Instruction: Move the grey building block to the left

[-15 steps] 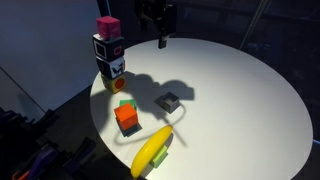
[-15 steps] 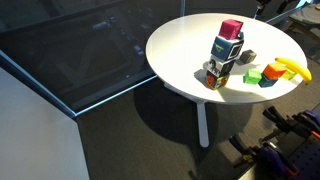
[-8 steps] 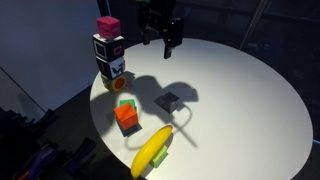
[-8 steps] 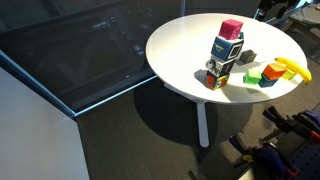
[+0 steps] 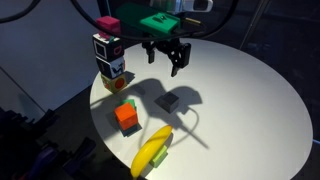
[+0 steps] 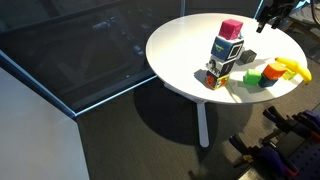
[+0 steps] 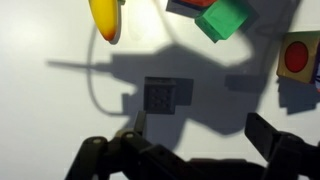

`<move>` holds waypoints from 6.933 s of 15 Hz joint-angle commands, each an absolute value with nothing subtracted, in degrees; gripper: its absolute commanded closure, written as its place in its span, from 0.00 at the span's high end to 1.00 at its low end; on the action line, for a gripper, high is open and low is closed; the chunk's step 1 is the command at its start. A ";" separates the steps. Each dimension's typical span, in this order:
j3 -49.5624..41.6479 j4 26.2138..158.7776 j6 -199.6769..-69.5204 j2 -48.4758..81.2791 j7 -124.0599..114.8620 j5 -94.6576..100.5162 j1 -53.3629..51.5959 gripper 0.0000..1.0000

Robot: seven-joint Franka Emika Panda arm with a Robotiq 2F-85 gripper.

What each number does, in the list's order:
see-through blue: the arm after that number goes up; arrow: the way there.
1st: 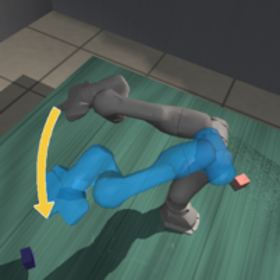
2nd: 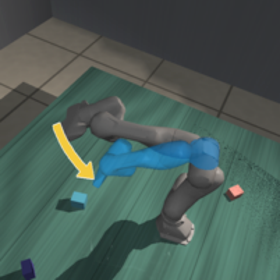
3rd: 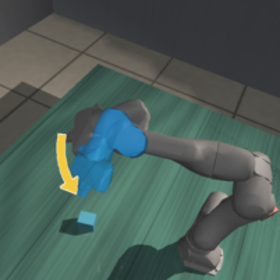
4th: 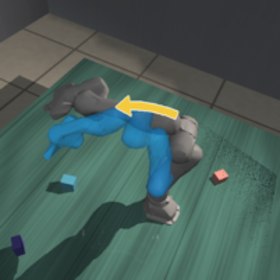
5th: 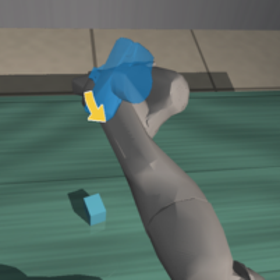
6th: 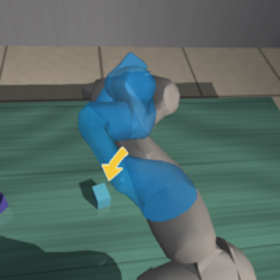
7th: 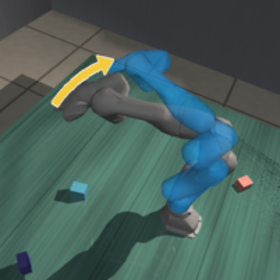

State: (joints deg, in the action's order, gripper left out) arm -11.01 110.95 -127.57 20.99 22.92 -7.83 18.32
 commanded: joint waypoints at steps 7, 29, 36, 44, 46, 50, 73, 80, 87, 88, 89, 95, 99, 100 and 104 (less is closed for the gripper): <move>-7.23 106.40 -132.82 28.81 24.39 -9.45 20.89 1.00; -6.97 101.94 -132.86 35.71 22.54 -7.31 22.08 1.00; -7.03 102.29 -134.07 36.25 22.37 -7.15 21.97 1.00; -6.94 102.83 -139.11 37.83 22.01 -6.97 21.80 1.00; -6.77 102.82 -140.50 38.60 21.96 -6.86 21.82 1.00; -6.36 102.52 -142.17 39.97 22.12 -6.70 22.05 1.00; -6.84 100.87 -142.05 42.37 20.83 -5.19 21.78 0.33; -7.30 101.97 -141.96 40.75 20.37 -4.52 21.21 0.31; -7.46 103.26 -141.16 37.88 19.63 -2.71 20.45 0.31; -7.38 103.61 -141.13 37.27 19.84 -2.53 20.42 0.31; -7.31 103.93 -141.14 36.70 19.94 -2.37 20.36 0.31; -7.40 106.35 -139.47 32.77 20.25 -1.43 19.52 0.31; -7.74 109.05 -138.33 29.60 20.64 0.43 18.86 0.31; -7.88 109.89 -138.36 28.78 20.66 0.96 18.67 0.31; -7.54 113.86 -138.96 26.15 23.09 3.05 18.83 0.31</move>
State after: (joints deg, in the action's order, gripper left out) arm -7.33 109.73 -139.15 29.78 21.59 1.26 19.07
